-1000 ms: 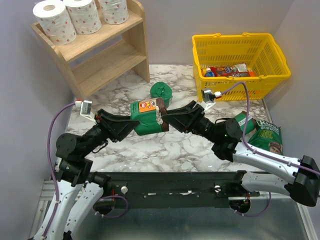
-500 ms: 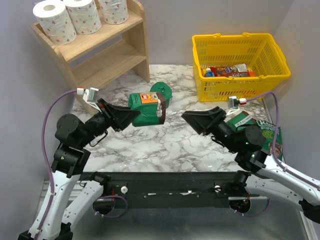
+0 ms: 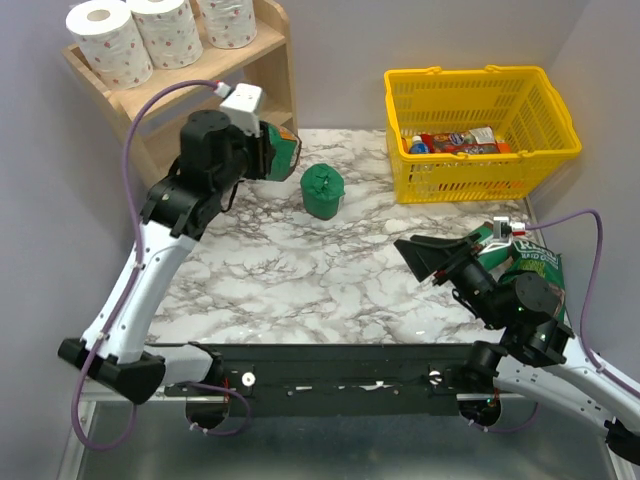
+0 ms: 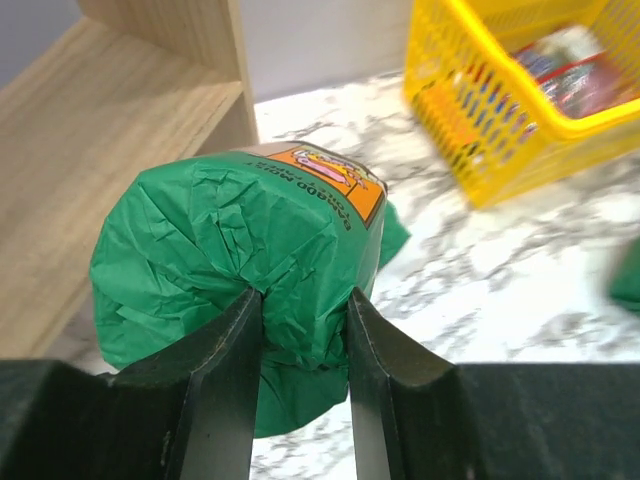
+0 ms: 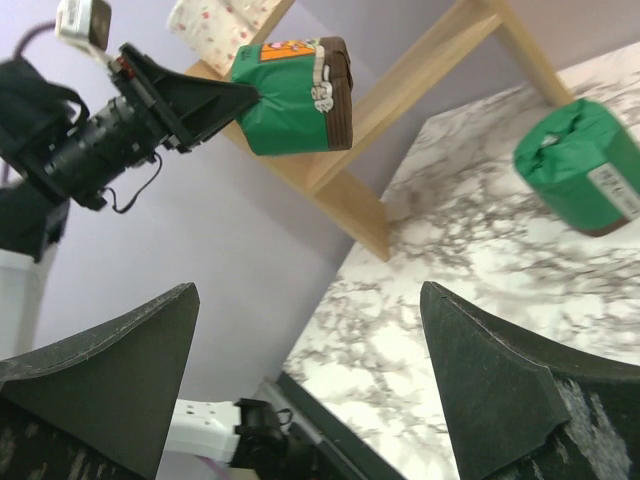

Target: Place and organize the paper towels onto the shelf

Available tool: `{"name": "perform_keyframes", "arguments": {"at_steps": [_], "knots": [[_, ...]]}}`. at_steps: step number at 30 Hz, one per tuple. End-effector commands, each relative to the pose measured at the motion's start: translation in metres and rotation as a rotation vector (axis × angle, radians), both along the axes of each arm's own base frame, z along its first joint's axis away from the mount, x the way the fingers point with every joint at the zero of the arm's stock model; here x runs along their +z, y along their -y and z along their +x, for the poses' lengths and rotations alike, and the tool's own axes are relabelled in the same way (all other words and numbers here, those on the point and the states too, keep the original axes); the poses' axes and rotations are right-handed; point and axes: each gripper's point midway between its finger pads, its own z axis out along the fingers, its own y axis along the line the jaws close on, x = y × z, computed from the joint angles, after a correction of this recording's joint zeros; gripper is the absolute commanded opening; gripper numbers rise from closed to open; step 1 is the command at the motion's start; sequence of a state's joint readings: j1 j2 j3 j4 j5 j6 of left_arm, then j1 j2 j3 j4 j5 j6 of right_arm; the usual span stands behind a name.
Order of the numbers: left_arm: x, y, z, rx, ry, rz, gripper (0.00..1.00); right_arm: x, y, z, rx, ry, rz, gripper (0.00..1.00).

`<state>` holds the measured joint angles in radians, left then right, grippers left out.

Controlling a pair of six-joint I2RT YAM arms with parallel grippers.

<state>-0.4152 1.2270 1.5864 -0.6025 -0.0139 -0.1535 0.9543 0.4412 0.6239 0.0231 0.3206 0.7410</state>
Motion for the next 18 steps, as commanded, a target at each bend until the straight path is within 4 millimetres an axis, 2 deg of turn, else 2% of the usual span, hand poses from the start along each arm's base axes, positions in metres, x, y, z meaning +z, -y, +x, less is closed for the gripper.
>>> {"name": "perform_keyframes", "arguments": {"at_steps": [1, 3, 4, 5, 7, 9, 10, 11, 13, 14, 15, 16, 18], "knots": [[0.023, -0.005, 0.022, 0.132, 0.118, 0.309, 0.34, 0.008, 0.021, 0.007, -0.104, 0.049, -0.078, 1.0], [0.029, -0.003, 0.029, 0.17, 0.132, 0.359, 0.35, 0.012, 0.02, 0.006, -0.094, 0.068, -0.093, 1.0], [0.019, 0.0, 0.04, 0.174, 0.116, 0.418, 0.36, 0.012, 0.019, 0.006, -0.093, 0.071, -0.097, 1.0], [0.024, -0.001, 0.045, 0.19, 0.131, 0.432, 0.37, 0.013, 0.019, 0.006, -0.094, 0.072, -0.098, 1.0], [0.013, -0.005, 0.061, 0.235, 0.128, 0.547, 0.4, 0.011, 0.018, 0.007, -0.097, 0.074, -0.109, 1.0], [0.013, -0.012, 0.074, 0.299, 0.141, 0.616, 0.4, 0.01, 0.019, 0.008, -0.1, 0.084, -0.127, 1.0], [0.006, -0.01, 0.082, 0.305, 0.133, 0.657, 0.4, 0.01, 0.019, 0.008, -0.102, 0.087, -0.132, 1.0], [0.012, -0.01, 0.088, 0.308, 0.158, 0.687, 0.4, 0.012, 0.021, 0.007, -0.107, 0.092, -0.13, 1.0], [0.006, -0.007, 0.1, 0.325, 0.164, 0.735, 0.39, 0.013, 0.024, 0.007, -0.118, 0.097, -0.131, 1.0], [0.013, -0.005, 0.106, 0.333, 0.191, 0.742, 0.38, 0.015, 0.027, 0.008, -0.129, 0.099, -0.125, 1.0], [0.012, -0.003, 0.11, 0.334, 0.195, 0.759, 0.37, 0.016, 0.029, 0.008, -0.135, 0.101, -0.122, 1.0], [0.002, 0.0, 0.119, 0.337, 0.182, 0.791, 0.36, 0.017, 0.029, 0.007, -0.136, 0.102, -0.119, 1.0], [0.004, 0.002, 0.128, 0.347, 0.195, 0.827, 0.37, 0.021, 0.031, 0.007, -0.14, 0.107, -0.109, 1.0]]}}
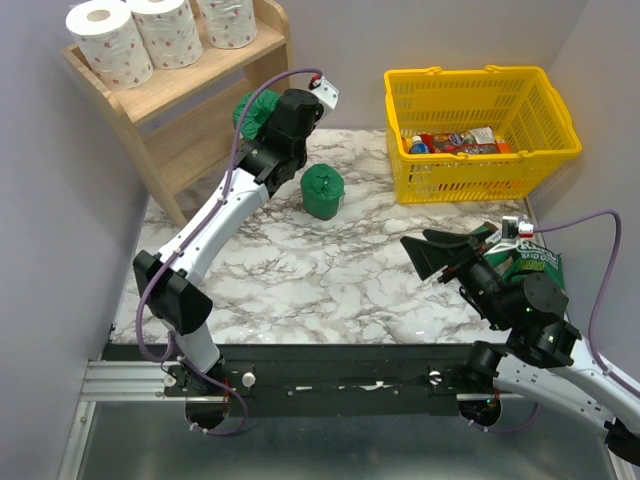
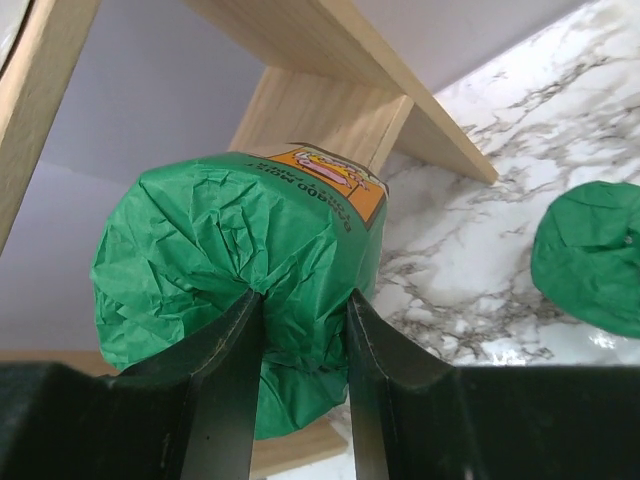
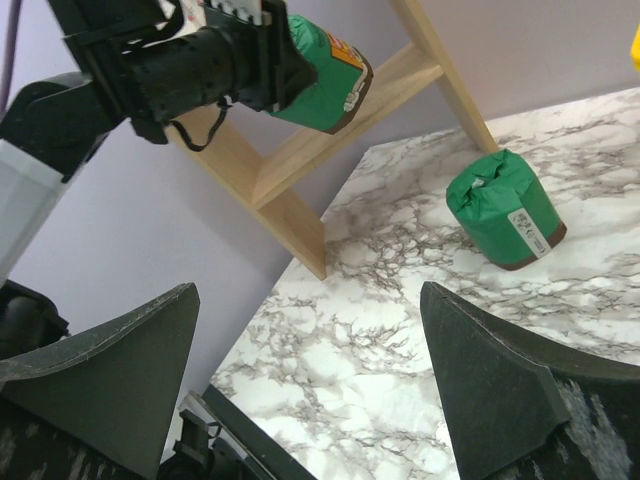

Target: Place and organize the paper towels onto the shelf

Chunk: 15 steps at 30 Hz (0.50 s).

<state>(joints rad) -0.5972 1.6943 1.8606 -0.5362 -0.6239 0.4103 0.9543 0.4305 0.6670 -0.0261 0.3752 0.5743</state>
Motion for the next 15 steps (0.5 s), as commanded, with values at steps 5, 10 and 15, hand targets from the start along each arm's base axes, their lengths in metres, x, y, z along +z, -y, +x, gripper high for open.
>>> {"name": "perform_keyframes", "arguments": {"at_steps": [5, 10, 15], "knots": [[0.031, -0.006, 0.044, 0.122, 0.152, 0.192, 0.38, 0.021, 0.015, 0.0, -0.051, 0.036, 0.016, 1.0], [0.017, 0.002, 0.068, 0.117, 0.136, 0.215, 0.42, 0.033, 0.024, -0.003, -0.067, 0.074, 0.021, 1.0], [0.008, 0.002, 0.08, 0.123, 0.132, 0.23, 0.44, 0.043, 0.037, -0.005, -0.106, 0.104, 0.029, 1.0]]}}
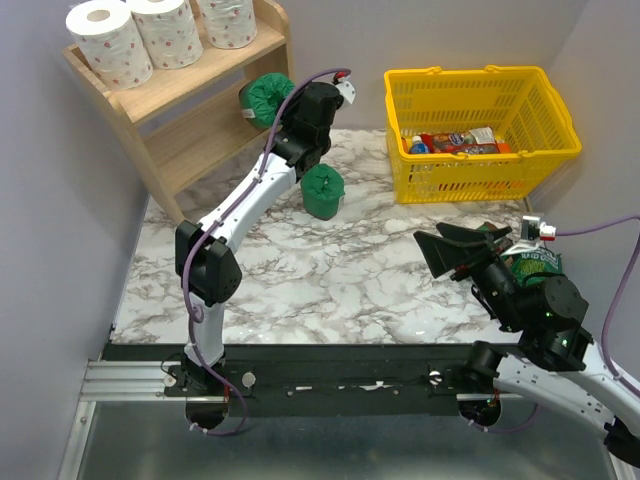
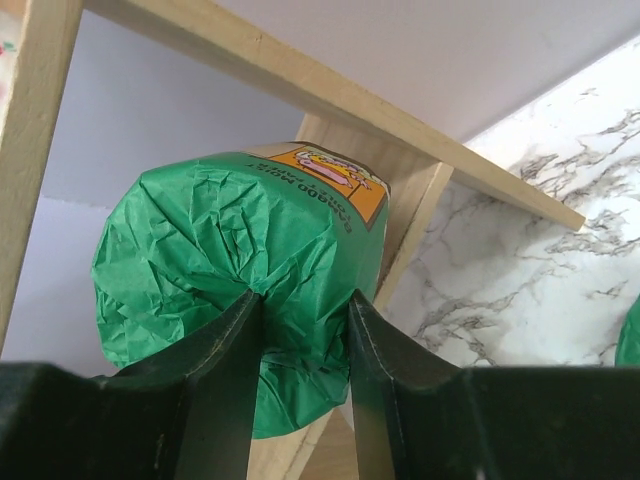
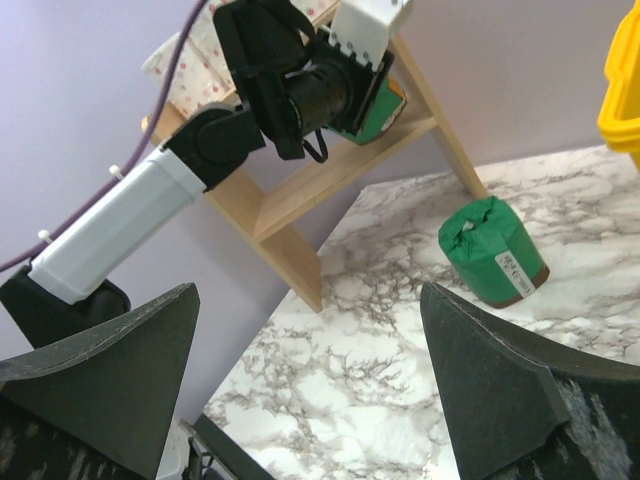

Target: Place and organize the paper towels onto the shelf

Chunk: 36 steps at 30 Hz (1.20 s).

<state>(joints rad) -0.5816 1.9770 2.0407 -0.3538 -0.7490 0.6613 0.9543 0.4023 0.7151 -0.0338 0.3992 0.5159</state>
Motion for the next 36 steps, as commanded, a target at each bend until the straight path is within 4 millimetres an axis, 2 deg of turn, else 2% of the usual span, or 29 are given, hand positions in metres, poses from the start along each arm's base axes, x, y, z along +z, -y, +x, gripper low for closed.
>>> {"name": "perform_keyframes", "arguments": {"at_steps": [1, 6, 10, 17, 21, 25, 29, 36], "knots": [[0.022, -0.01, 0.009, 0.044, 0.075, 0.003, 0.45, 0.019, 0.023, -0.001, -0.074, 0.042, 0.021, 1.0], [0.014, -0.016, 0.017, 0.05, 0.066, -0.003, 0.48, 0.022, 0.026, -0.002, -0.082, 0.054, 0.019, 1.0], [0.005, -0.023, 0.025, 0.062, 0.056, 0.011, 0.57, 0.022, 0.028, -0.002, -0.088, 0.055, 0.022, 1.0], [0.006, -0.037, 0.033, 0.097, 0.08, 0.059, 0.59, 0.019, 0.024, 0.002, -0.092, 0.042, 0.011, 1.0], [0.015, -0.042, 0.034, 0.116, 0.11, 0.071, 0.61, 0.015, 0.018, 0.005, -0.088, 0.028, -0.006, 1.0], [0.027, -0.025, 0.029, 0.056, 0.131, 0.025, 0.68, 0.012, 0.014, 0.008, -0.088, 0.019, -0.02, 1.0], [0.03, -0.012, 0.024, 0.009, 0.132, -0.022, 0.69, 0.012, 0.013, 0.007, -0.082, 0.019, -0.015, 1.0], [0.023, 0.003, 0.007, -0.048, 0.095, -0.054, 0.69, 0.014, 0.016, 0.002, -0.063, 0.03, 0.004, 1.0]]}}
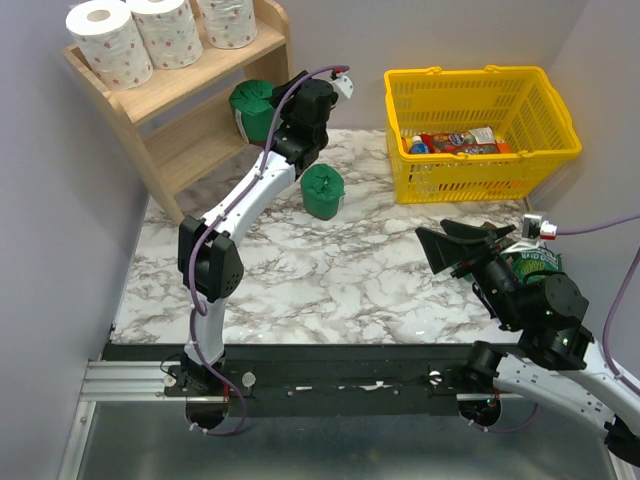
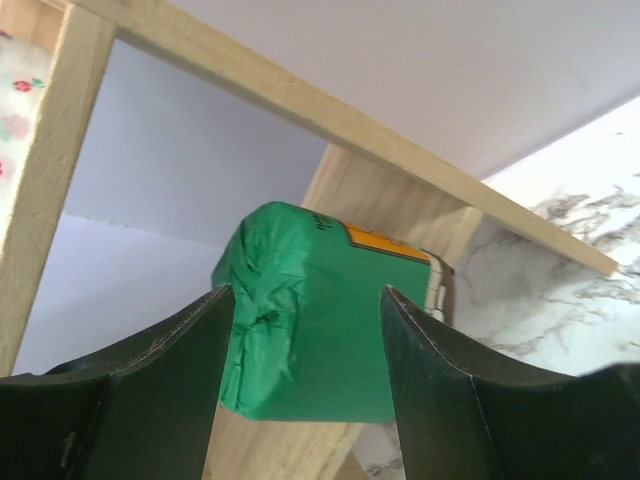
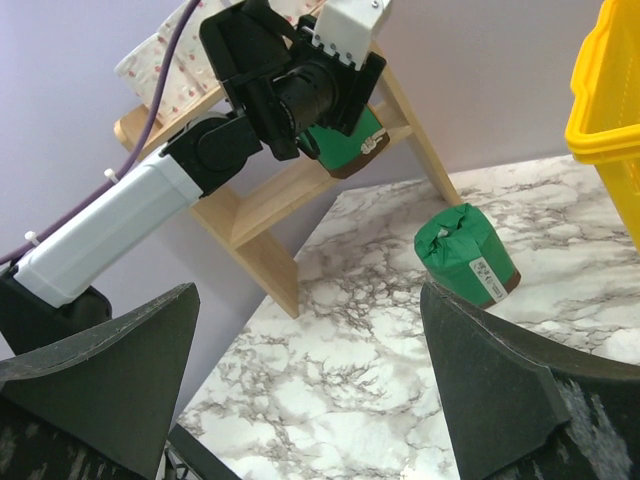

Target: Place and organize the paper towels onto the shelf

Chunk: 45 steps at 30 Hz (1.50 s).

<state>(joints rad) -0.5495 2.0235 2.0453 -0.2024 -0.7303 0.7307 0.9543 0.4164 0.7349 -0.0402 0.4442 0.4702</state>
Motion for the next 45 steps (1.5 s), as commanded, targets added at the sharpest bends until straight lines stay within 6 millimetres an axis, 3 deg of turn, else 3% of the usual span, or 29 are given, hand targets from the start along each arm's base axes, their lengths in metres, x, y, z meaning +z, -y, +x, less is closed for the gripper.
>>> {"name": "perform_keyframes", "arguments": {"at_steps": [1, 5, 7, 9, 10, 13, 17, 25, 26, 28, 29, 38, 41, 45], "knots": [[0.015, 0.008, -0.02, -0.057, 0.007, -0.058, 0.68, 0.01, 0.008, -0.005, -0.005, 0.017, 0.035, 1.0], [0.013, 0.016, -0.038, -0.112, -0.027, -0.097, 0.63, 0.012, 0.009, -0.008, 0.008, 0.022, 0.046, 1.0], [0.0, 0.023, -0.046, -0.141, -0.06, -0.083, 0.55, 0.012, 0.008, -0.009, 0.017, 0.023, 0.05, 1.0], [-0.008, 0.021, -0.054, -0.139, -0.079, -0.083, 0.47, 0.012, 0.009, -0.01, 0.02, 0.021, 0.056, 1.0], [-0.01, 0.017, -0.055, -0.129, -0.085, -0.08, 0.39, 0.012, 0.008, -0.011, 0.024, 0.019, 0.06, 1.0], [-0.026, 0.0, -0.057, -0.074, -0.118, -0.048, 0.34, 0.015, 0.009, -0.014, 0.037, 0.023, 0.07, 1.0], [-0.039, -0.021, -0.052, -0.007, -0.142, -0.033, 0.32, 0.016, 0.011, -0.016, 0.041, 0.025, 0.077, 1.0], [-0.037, -0.058, -0.024, 0.083, -0.096, -0.077, 0.33, 0.018, 0.012, -0.012, 0.018, 0.026, 0.061, 1.0], [-0.047, -0.058, -0.017, 0.085, -0.11, -0.071, 0.33, 0.018, 0.011, -0.011, 0.016, 0.024, 0.058, 1.0], [-0.045, -0.061, -0.007, 0.092, -0.1, -0.074, 0.33, 0.018, 0.013, -0.009, -0.002, 0.02, 0.056, 1.0], [-0.056, -0.06, -0.001, 0.099, -0.115, -0.059, 0.33, 0.019, 0.014, -0.008, -0.009, 0.02, 0.054, 1.0], [-0.054, -0.063, 0.035, 0.116, -0.078, -0.04, 0.33, 0.018, 0.006, 0.003, -0.033, 0.005, 0.015, 1.0], [-0.046, -0.063, 0.037, 0.123, -0.067, -0.043, 0.33, 0.019, 0.002, 0.001, -0.012, 0.007, 0.012, 1.0], [-0.032, -0.054, 0.023, 0.106, -0.065, -0.096, 0.36, 0.02, -0.003, -0.004, 0.027, 0.008, 0.024, 1.0]]}}
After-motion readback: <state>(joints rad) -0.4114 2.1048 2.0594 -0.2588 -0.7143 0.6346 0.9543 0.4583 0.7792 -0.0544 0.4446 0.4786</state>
